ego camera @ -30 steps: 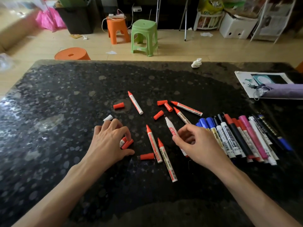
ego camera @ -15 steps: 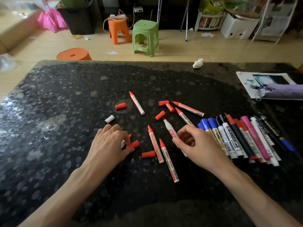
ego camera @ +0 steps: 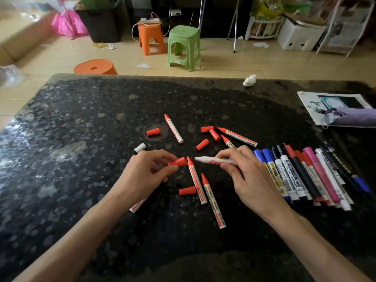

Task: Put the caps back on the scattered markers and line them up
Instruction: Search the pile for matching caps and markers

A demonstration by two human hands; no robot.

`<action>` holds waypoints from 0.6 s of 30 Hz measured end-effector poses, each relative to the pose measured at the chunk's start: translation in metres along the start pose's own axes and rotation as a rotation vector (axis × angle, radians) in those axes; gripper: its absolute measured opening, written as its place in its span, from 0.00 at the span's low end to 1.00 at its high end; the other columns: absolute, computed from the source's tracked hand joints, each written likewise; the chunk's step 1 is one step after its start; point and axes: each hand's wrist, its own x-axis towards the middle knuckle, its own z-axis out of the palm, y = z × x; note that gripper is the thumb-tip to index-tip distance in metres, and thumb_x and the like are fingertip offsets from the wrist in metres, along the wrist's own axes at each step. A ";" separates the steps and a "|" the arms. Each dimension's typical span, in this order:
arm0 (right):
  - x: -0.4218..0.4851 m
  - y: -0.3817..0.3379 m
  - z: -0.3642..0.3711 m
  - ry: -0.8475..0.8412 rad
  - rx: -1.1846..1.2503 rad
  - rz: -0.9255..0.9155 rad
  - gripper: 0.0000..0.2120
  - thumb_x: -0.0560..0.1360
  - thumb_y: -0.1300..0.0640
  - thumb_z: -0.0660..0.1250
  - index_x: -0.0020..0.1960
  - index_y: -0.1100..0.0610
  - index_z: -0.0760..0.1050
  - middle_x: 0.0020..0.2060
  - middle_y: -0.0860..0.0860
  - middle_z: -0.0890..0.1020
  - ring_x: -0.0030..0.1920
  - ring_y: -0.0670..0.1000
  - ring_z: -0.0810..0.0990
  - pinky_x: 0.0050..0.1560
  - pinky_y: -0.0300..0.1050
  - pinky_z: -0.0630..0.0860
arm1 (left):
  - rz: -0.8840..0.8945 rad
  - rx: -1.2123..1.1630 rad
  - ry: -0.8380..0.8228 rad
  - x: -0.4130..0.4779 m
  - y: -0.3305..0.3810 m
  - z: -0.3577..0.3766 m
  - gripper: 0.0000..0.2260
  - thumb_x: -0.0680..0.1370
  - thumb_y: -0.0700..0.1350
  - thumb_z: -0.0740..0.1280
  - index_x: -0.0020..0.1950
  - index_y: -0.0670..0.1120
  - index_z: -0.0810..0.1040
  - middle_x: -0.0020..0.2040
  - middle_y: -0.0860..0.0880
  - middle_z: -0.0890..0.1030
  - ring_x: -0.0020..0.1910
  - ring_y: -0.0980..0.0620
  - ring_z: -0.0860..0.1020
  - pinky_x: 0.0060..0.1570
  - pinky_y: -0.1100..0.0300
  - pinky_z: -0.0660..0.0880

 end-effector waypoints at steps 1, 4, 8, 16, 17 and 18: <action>0.000 0.000 0.000 0.011 -0.004 -0.001 0.08 0.83 0.52 0.64 0.60 0.44 0.78 0.50 0.41 0.73 0.52 0.42 0.76 0.48 0.36 0.74 | 0.002 0.007 0.006 0.001 -0.001 -0.001 0.05 0.77 0.47 0.75 0.53 0.55 0.85 0.44 0.55 0.86 0.39 0.57 0.85 0.51 0.53 0.83; -0.001 -0.001 0.000 0.002 0.002 -0.013 0.08 0.82 0.52 0.64 0.60 0.44 0.78 0.50 0.41 0.73 0.53 0.42 0.76 0.49 0.32 0.73 | 0.017 0.005 -0.006 0.000 0.001 0.001 0.06 0.77 0.47 0.75 0.52 0.56 0.85 0.44 0.54 0.86 0.39 0.57 0.85 0.51 0.52 0.83; -0.002 -0.005 0.006 -0.018 0.007 -0.036 0.09 0.83 0.53 0.65 0.60 0.44 0.79 0.50 0.41 0.73 0.53 0.42 0.76 0.50 0.32 0.72 | 0.059 0.020 -0.033 0.000 0.001 0.003 0.07 0.76 0.48 0.76 0.52 0.59 0.85 0.45 0.56 0.85 0.41 0.56 0.85 0.51 0.52 0.82; -0.009 -0.011 0.012 -0.028 0.048 -0.076 0.08 0.83 0.52 0.65 0.61 0.45 0.79 0.49 0.39 0.81 0.53 0.44 0.78 0.54 0.42 0.73 | 0.122 -0.137 -0.033 -0.006 0.005 0.018 0.06 0.80 0.44 0.72 0.53 0.54 0.86 0.37 0.51 0.86 0.37 0.52 0.85 0.47 0.56 0.82; -0.010 -0.011 0.012 -0.011 0.058 -0.075 0.08 0.83 0.52 0.65 0.60 0.46 0.80 0.49 0.39 0.82 0.53 0.44 0.78 0.54 0.42 0.74 | 0.118 -0.159 -0.026 -0.007 0.005 0.019 0.06 0.80 0.44 0.72 0.53 0.54 0.86 0.37 0.50 0.86 0.37 0.51 0.85 0.46 0.54 0.83; -0.011 -0.012 0.012 0.005 0.063 -0.075 0.08 0.83 0.52 0.65 0.60 0.46 0.80 0.48 0.39 0.82 0.52 0.44 0.78 0.53 0.43 0.74 | 0.116 -0.177 -0.021 -0.007 0.005 0.019 0.06 0.80 0.43 0.72 0.53 0.54 0.86 0.37 0.50 0.86 0.37 0.50 0.85 0.46 0.52 0.83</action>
